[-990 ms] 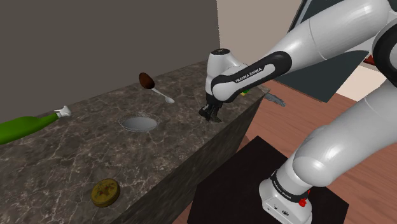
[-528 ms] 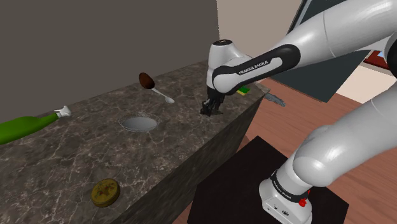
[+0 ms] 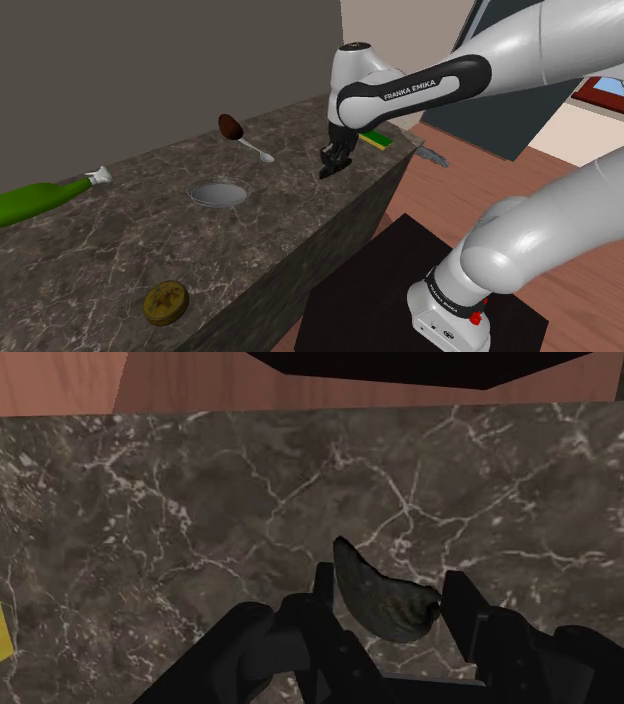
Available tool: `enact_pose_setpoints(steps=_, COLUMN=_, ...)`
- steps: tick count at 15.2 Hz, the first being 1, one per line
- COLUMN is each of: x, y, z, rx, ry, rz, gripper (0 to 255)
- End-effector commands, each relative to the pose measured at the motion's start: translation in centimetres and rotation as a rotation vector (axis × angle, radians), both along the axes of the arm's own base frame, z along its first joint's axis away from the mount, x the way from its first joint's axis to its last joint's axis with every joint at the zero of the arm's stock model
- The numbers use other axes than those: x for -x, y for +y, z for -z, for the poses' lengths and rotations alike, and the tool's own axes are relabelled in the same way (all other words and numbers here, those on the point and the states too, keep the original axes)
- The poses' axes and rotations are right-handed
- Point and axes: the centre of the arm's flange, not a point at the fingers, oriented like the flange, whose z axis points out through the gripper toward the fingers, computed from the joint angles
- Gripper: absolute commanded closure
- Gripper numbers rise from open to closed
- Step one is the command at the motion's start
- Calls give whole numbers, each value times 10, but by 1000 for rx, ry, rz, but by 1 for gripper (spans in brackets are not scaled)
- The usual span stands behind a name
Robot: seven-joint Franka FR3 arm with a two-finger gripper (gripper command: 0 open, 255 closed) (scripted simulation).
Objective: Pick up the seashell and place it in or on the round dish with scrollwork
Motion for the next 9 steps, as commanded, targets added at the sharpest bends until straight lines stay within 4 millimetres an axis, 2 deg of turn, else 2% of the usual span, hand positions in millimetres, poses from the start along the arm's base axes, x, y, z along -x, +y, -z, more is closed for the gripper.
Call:
enact_pose_setpoints(steps=1, x=-1, y=0, z=-10, rx=0, ry=1, rz=0, gripper=255)
enact_pose_setpoints(steps=8, x=-1, y=0, z=-46, rx=0, ry=1, rz=0, gripper=255)
enact_pose_setpoints(steps=9, x=-5, y=13, z=-46, rx=0, ry=1, rz=0, gripper=255)
